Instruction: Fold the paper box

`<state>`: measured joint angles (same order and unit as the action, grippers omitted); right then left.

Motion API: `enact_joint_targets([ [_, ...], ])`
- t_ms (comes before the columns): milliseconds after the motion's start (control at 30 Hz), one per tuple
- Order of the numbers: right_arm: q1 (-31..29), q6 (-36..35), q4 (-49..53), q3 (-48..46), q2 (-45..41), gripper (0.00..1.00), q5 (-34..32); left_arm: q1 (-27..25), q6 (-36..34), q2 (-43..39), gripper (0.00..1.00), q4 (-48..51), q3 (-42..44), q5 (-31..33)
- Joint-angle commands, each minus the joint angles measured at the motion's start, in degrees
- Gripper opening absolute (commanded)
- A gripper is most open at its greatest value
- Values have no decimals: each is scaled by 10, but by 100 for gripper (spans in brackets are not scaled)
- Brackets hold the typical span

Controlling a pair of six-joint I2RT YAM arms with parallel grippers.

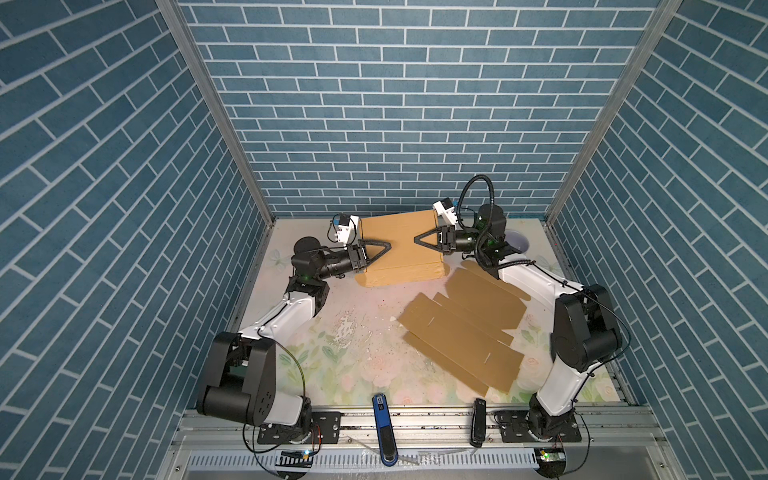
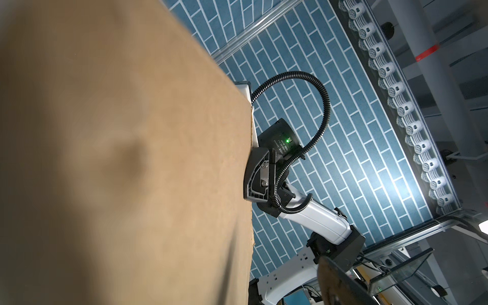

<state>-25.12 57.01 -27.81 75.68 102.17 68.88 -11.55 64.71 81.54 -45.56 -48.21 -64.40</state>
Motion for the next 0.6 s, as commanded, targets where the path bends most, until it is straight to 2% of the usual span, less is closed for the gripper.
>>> enact_joint_targets([
  [0, -2, -4, 27, -17, 0, 31, -28, -11, -80, -39, 93, 32, -16, -32],
  [233, 4, 4, 15, -18, -1, 31, -15, -12, -74, -43, 93, 18, -15, -39],
  [567, 17, 27, -23, -35, -3, 30, -8, -11, -62, -40, 99, 3, -14, -40],
])
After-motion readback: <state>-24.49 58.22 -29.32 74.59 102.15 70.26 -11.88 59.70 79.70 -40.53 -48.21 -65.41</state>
